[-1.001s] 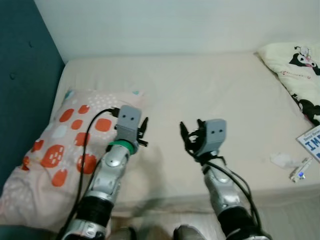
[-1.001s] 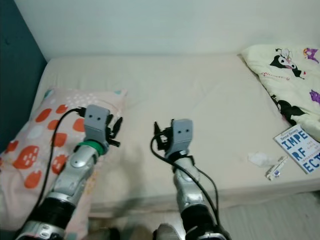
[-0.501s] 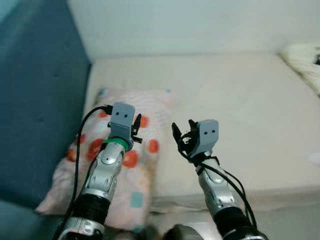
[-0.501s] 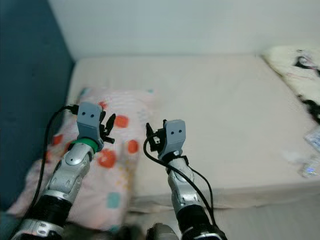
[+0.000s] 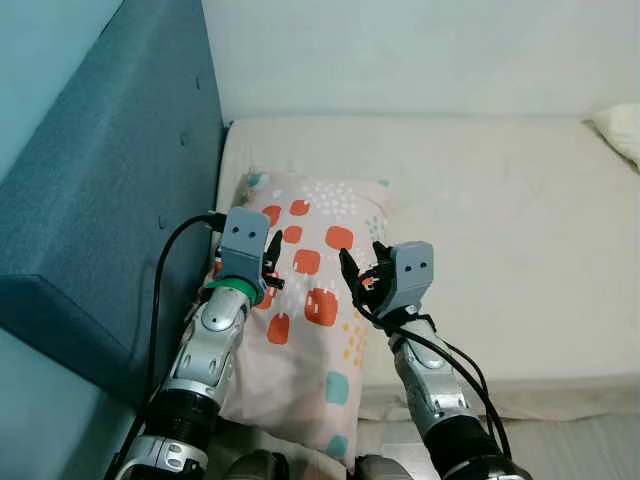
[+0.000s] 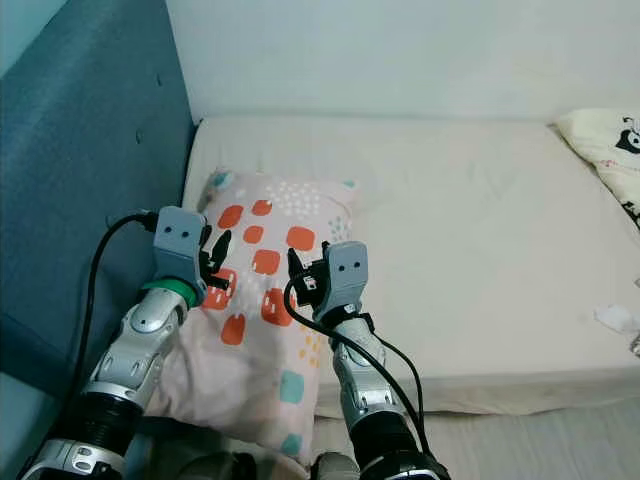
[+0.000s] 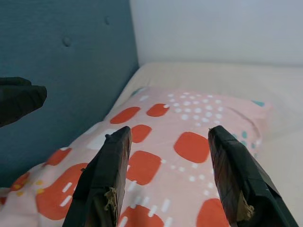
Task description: Clean up the room
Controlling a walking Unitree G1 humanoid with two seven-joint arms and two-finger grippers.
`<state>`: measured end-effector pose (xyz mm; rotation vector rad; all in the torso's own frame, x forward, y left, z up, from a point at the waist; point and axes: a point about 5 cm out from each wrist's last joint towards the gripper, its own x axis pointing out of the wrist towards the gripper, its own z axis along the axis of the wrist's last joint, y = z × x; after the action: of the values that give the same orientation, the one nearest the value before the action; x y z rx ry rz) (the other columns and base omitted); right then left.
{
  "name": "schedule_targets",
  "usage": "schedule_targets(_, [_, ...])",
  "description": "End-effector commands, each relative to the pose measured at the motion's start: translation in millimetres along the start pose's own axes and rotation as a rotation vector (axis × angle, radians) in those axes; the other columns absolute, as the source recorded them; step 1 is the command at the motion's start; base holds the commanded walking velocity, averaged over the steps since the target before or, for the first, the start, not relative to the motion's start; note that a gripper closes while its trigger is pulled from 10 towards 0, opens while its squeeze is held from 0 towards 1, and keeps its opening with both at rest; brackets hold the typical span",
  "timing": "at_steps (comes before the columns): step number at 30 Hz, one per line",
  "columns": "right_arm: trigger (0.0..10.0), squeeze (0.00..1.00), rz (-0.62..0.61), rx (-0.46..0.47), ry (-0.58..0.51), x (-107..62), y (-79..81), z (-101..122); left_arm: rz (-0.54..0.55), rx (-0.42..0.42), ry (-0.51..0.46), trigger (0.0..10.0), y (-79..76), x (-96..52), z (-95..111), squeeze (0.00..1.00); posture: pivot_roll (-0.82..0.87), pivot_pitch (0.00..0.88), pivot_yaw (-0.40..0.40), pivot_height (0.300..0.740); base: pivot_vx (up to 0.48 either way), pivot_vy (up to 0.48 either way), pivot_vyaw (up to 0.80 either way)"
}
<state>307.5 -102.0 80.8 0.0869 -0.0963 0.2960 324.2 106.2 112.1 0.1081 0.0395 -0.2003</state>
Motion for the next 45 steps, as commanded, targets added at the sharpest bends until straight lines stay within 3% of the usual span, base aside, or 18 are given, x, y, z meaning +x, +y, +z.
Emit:
schedule_targets(1, [10.0,0.00,-0.009,0.013,0.021,-3.3,-2.1,-4,-0.017,0.011,0.011,10.0,-5.6,-2.1,-4,0.00,-0.03,0.000,0.040,0.740,0.000,0.000,0.00])
schedule_targets(9, [10.0,0.00,-0.001,0.024,0.029,-3.8,-0.1,-6,-0.001,0.052,0.033,10.0,-3.9,-0.5,-7,0.00,-0.03,0.000,0.040,0.740,0.000,0.000,0.00])
schedule_targets(13, [10.0,0.00,0.021,0.071,0.049,0.3,1.7,-6,0.080,0.089,0.109,10.0,3.6,14.2,-13,0.00,-0.01,0.000,0.038,0.740,0.000,0.000,0.00])
schedule_targets(17, [10.0,0.00,0.025,0.104,0.081,5.3,0.9,-10,0.105,0.047,0.135,10.0,10.0,23.4,-14,0.00,-0.01,0.000,0.034,0.740,0.000,0.000,0.00])
schedule_targets(18, [10.0,0.00,0.028,0.113,0.097,9.4,0.2,-11,0.129,0.060,0.155,10.0,18.7,26.9,-15,0.36,0.00,0.020,0.020,0.740,0.000,0.000,0.00])
schedule_targets(20, [10.0,0.00,0.030,0.117,0.106,12.0,-0.2,-11,0.145,0.073,0.168,10.0,24.9,28.7,-16,0.36,0.00,0.020,0.020,0.740,0.000,0.000,0.00])
schedule_targets(21, [10.0,0.00,0.038,0.119,0.111,15.3,0.0,-9,0.169,0.085,0.193,10.0,34.0,29.1,-19,1.00,0.01,0.035,0.015,0.740,0.000,0.000,0.00])
schedule_targets(24, [10.0,0.00,0.070,0.104,0.107,20.3,2.6,-5,0.216,0.060,0.329,10.0,54.3,21.0,-42,1.00,0.01,0.063,0.011,0.740,0.000,0.000,0.00])
schedule_targets(29, [10.0,0.00,0.079,0.108,0.097,17.5,3.0,-4,0.259,0.010,0.429,10.0,63.1,11.9,-62,1.00,0.01,0.097,0.013,0.740,0.000,0.000,0.00])
schedule_targets(33, [10.0,0.00,0.081,0.112,0.096,13.1,3.3,-6,0.277,-0.004,0.440,10.0,65.5,10.0,-66,1.00,0.00,0.119,0.021,0.740,0.000,0.000,0.00])
schedule_targets(36, [10.0,0.00,0.075,0.119,0.143,3.1,-0.2,-18,0.306,0.019,0.459,10.0,74.3,7.3,-68,1.00,0.02,0.152,0.032,0.740,0.000,0.000,0.00])
schedule_targets(41, [10.0,0.00,0.069,0.121,0.164,0.3,-2.4,-24,0.326,0.032,0.484,10.0,85.3,1.8,-73,1.00,0.03,0.179,0.036,0.740,0.000,0.000,0.00])
schedule_targets(45, [10.0,0.00,0.074,0.122,0.155,2.0,-3.6,-20,0.399,0.059,0.569,10.0,110.3,-19.6,-90,1.00,0.04,0.213,0.041,0.740,0.000,0.000,0.00])
